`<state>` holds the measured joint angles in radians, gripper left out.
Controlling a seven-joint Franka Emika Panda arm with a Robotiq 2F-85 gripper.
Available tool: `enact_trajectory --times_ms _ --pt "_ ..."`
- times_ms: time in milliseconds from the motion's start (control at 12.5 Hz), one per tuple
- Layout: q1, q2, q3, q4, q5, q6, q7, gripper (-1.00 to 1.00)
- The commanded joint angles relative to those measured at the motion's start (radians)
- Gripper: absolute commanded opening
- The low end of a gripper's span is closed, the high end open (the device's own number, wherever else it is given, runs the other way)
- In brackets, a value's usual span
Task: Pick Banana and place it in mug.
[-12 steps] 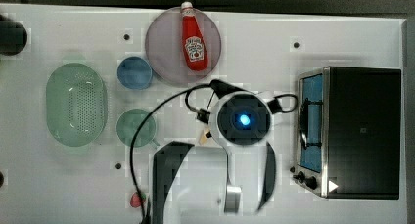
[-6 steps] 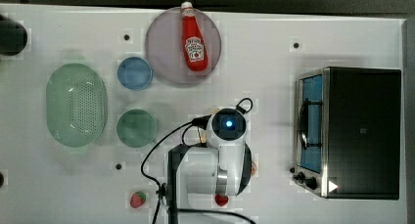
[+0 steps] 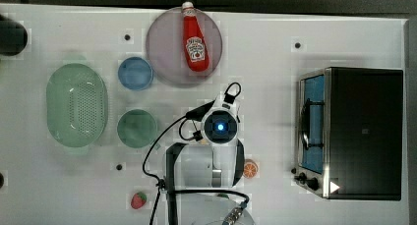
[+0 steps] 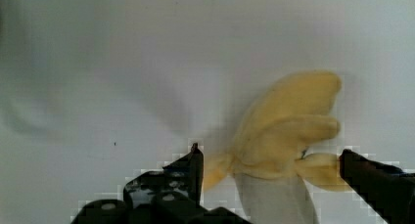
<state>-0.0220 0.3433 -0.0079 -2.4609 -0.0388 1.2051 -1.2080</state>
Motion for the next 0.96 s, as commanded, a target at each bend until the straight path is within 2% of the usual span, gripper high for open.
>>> enact_trajectory --times_ms 80,160,320,560,720,960 --pt "-0.001 0.018 -0.014 0.011 0.019 0.014 -0.057 0.45" --pt "-0.002 0.017 -0.016 0.012 0.019 0.014 -0.058 0.15" --pt "-0.003 0.013 -0.019 0.010 0.019 0.015 -0.058 -0.30" --pt "-0.004 -0.001 -0.029 0.010 0.019 0.013 -0.055 -0.36" --pt "-0.005 -0.066 -0.041 0.011 0.019 -0.009 -0.050 -0.36" --pt "-0.004 -0.245 -0.047 0.027 0.019 -0.250 -0.046 -0.36"
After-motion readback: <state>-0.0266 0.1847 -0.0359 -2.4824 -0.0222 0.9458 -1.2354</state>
